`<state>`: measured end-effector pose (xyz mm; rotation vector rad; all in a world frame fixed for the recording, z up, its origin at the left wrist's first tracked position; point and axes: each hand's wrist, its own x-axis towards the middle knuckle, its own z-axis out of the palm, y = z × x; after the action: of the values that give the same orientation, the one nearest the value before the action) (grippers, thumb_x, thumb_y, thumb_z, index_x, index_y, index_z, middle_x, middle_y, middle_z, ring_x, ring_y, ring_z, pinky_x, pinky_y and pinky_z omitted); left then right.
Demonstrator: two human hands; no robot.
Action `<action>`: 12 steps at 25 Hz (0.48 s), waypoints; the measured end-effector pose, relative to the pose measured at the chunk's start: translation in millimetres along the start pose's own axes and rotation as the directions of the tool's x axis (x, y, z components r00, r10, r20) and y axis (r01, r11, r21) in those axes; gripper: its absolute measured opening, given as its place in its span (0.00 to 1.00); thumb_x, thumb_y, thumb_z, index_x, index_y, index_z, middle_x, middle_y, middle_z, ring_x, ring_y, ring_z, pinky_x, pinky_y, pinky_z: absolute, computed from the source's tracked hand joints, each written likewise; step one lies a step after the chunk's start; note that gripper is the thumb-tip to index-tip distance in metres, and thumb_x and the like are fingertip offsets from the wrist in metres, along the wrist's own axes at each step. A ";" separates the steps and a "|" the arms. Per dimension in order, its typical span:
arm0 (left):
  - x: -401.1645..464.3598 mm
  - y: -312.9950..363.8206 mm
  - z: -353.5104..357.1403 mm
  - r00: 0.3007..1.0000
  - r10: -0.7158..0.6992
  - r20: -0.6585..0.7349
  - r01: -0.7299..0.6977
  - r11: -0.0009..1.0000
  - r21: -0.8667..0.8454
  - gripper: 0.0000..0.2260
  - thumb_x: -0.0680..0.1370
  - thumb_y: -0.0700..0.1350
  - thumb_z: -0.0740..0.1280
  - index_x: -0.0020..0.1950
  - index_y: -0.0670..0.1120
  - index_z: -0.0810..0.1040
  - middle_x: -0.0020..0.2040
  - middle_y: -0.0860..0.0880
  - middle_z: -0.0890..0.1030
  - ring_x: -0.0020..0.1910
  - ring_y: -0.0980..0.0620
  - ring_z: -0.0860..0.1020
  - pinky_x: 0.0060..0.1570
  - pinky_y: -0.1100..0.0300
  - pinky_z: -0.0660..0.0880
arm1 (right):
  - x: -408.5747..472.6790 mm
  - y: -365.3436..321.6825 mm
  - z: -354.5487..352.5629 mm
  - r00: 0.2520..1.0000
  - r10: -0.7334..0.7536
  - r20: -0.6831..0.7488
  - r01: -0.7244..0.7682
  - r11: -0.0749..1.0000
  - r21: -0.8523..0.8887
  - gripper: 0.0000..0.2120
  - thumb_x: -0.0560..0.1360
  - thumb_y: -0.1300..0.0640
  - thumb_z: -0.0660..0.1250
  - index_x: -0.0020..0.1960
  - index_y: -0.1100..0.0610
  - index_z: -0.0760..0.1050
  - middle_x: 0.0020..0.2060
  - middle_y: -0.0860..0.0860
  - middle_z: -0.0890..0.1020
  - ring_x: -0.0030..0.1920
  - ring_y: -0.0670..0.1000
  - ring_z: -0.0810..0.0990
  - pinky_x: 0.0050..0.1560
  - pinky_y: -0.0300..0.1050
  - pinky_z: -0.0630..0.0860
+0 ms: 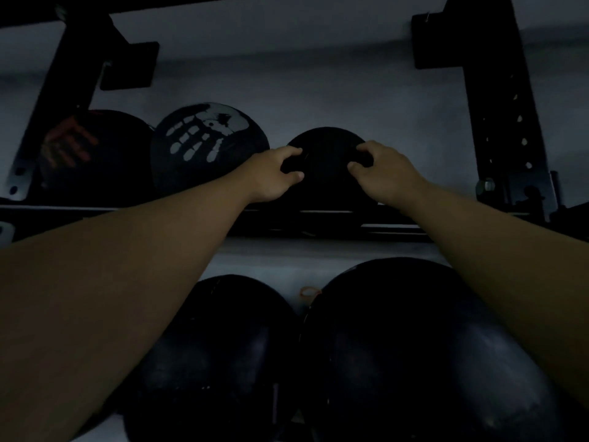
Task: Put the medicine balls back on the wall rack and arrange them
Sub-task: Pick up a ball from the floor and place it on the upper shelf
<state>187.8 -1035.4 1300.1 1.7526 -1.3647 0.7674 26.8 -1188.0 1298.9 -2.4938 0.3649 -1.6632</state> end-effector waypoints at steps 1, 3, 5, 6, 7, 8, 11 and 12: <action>-8.6 -2.5 -3.6 1.000 0.001 0.018 -0.001 1.000 0.006 0.27 0.84 0.53 0.65 0.83 0.55 0.63 0.81 0.46 0.67 0.77 0.47 0.69 0.65 0.64 0.62 | -7.5 -7.0 0.4 1.000 0.001 0.005 -0.001 1.000 -0.007 0.26 0.84 0.50 0.61 0.80 0.56 0.64 0.77 0.58 0.71 0.74 0.58 0.72 0.64 0.38 0.66; -28.1 -9.2 -9.4 0.999 0.007 0.053 -0.008 1.000 0.015 0.26 0.83 0.54 0.66 0.81 0.56 0.66 0.79 0.46 0.71 0.73 0.48 0.72 0.62 0.64 0.64 | -23.0 -21.5 5.0 1.000 0.001 0.012 -0.001 1.000 -0.021 0.24 0.84 0.51 0.61 0.79 0.56 0.67 0.75 0.57 0.73 0.72 0.57 0.73 0.62 0.37 0.66; -50.3 -19.3 -16.0 0.996 -0.002 0.088 0.001 1.000 0.010 0.24 0.83 0.54 0.66 0.80 0.56 0.69 0.77 0.46 0.73 0.69 0.50 0.74 0.60 0.63 0.65 | -39.0 -37.5 14.0 0.999 0.021 0.034 -0.020 0.999 -0.029 0.23 0.84 0.51 0.61 0.77 0.55 0.68 0.74 0.57 0.73 0.72 0.57 0.73 0.63 0.38 0.67; -61.8 -26.1 -20.3 0.994 -0.010 0.109 0.009 1.000 0.010 0.24 0.83 0.54 0.66 0.79 0.55 0.70 0.76 0.46 0.74 0.68 0.50 0.74 0.60 0.62 0.66 | -47.9 -46.2 20.5 0.998 0.041 0.050 -0.040 0.999 -0.036 0.23 0.84 0.50 0.61 0.77 0.54 0.69 0.75 0.57 0.73 0.72 0.57 0.73 0.64 0.39 0.67; -73.7 -33.5 -23.8 0.991 -0.017 0.135 0.016 1.000 0.008 0.23 0.82 0.54 0.67 0.77 0.55 0.72 0.76 0.46 0.74 0.68 0.50 0.74 0.60 0.62 0.66 | -57.7 -54.6 27.3 0.996 0.062 0.065 -0.059 0.997 -0.045 0.23 0.83 0.50 0.62 0.77 0.54 0.69 0.74 0.58 0.73 0.72 0.58 0.73 0.65 0.40 0.68; -85.3 -41.1 -25.7 0.987 -0.020 0.158 0.020 1.000 -0.001 0.22 0.82 0.54 0.67 0.76 0.55 0.73 0.75 0.46 0.75 0.66 0.51 0.75 0.59 0.62 0.67 | -68.4 -61.9 34.1 0.994 0.082 0.078 -0.078 0.995 -0.056 0.23 0.83 0.49 0.62 0.76 0.53 0.70 0.74 0.58 0.73 0.72 0.58 0.73 0.66 0.41 0.68; -116.2 -57.7 -16.8 0.981 -0.011 0.192 0.021 0.998 -0.053 0.20 0.82 0.53 0.68 0.73 0.54 0.76 0.72 0.47 0.77 0.63 0.52 0.76 0.60 0.62 0.67 | -104.8 -70.0 46.2 0.983 0.148 0.104 -0.138 0.986 -0.098 0.22 0.83 0.49 0.63 0.75 0.53 0.72 0.72 0.59 0.74 0.70 0.59 0.74 0.70 0.48 0.71; -125.1 -61.3 -9.6 0.980 -0.009 0.197 0.023 0.998 -0.065 0.19 0.81 0.53 0.68 0.73 0.54 0.77 0.72 0.47 0.78 0.66 0.50 0.76 0.60 0.62 0.67 | -118.4 -67.9 46.4 0.978 0.178 0.113 -0.161 0.976 -0.143 0.22 0.82 0.48 0.63 0.75 0.52 0.72 0.72 0.59 0.74 0.70 0.60 0.74 0.70 0.52 0.72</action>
<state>216.7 -956.2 1188.8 1.8223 -1.4869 0.5435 35.1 -1092.6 1191.1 -2.5613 0.6752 -1.4547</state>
